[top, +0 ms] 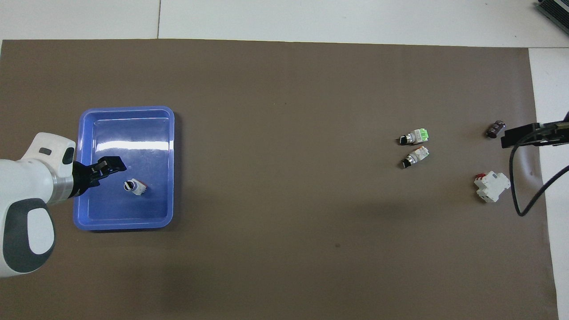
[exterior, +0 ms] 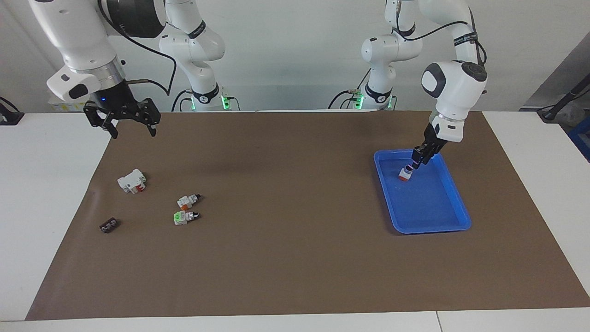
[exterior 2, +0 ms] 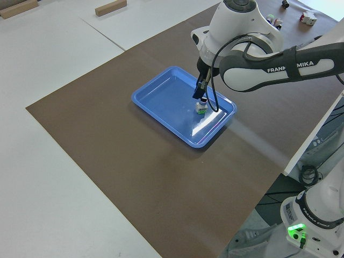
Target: Turn and place switch with both arms
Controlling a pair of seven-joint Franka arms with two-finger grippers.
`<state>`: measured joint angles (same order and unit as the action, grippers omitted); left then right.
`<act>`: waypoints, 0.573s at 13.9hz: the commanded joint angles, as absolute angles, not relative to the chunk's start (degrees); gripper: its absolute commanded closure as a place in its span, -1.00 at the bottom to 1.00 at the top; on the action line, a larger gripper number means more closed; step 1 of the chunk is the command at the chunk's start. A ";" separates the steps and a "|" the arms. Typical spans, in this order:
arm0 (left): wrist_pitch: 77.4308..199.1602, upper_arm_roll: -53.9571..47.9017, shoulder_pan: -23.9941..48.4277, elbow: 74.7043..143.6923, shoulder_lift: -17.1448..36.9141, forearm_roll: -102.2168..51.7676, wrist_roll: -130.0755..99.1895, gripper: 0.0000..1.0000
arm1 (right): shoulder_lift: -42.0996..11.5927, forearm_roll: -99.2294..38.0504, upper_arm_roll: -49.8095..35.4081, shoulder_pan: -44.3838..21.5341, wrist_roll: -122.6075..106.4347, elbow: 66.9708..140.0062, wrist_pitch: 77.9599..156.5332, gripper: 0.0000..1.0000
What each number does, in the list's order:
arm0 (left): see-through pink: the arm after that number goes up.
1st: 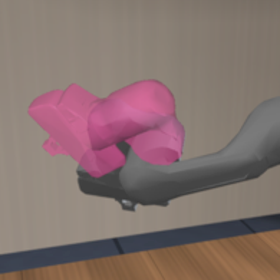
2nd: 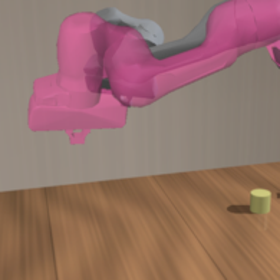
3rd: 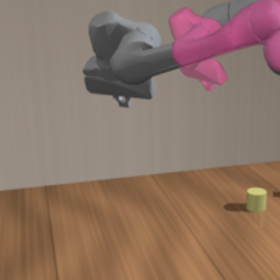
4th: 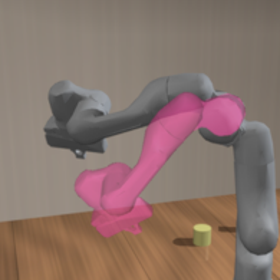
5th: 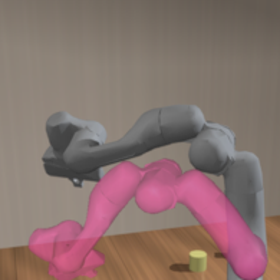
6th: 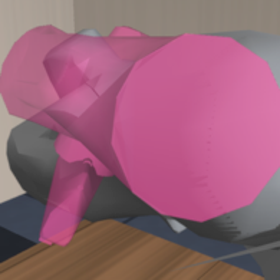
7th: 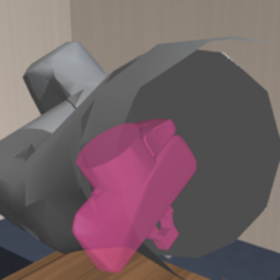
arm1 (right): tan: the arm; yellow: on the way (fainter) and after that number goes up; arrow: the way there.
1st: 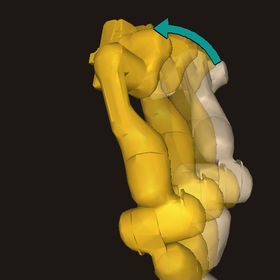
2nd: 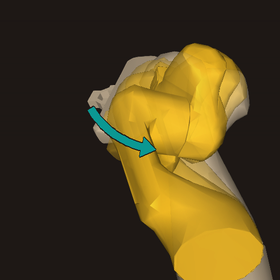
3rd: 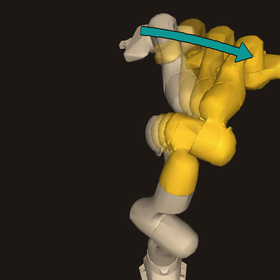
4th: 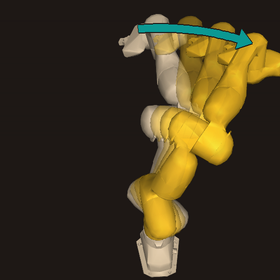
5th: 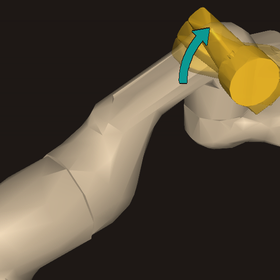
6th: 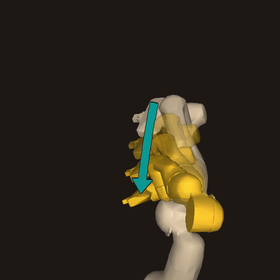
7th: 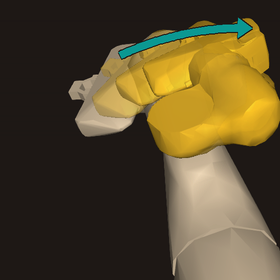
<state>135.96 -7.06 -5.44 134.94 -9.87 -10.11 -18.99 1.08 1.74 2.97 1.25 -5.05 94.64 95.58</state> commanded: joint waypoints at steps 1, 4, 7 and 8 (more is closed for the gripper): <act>130.44 -6.59 -2.74 130.10 -10.11 -8.79 -14.80 -1.00 | 2.20 2.29 2.02 1.41 -3.61 95.62 94.58 -1.00; 129.91 -6.59 -0.97 125.53 -9.58 -8.79 -7.66 -1.00 | 1.06 -1.22 1.15 0.97 2.43 91.34 89.41 -1.00; 121.94 -3.62 2.18 114.05 -5.82 -8.61 -2.82 -1.00 | 1.32 -1.23 0.88 -0.79 7.21 91.40 88.94 -1.00; 117.99 -1.95 3.33 108.86 -3.97 -8.61 -1.77 -1.00 | 1.58 -1.23 0.88 -0.79 6.95 91.84 88.95 -1.00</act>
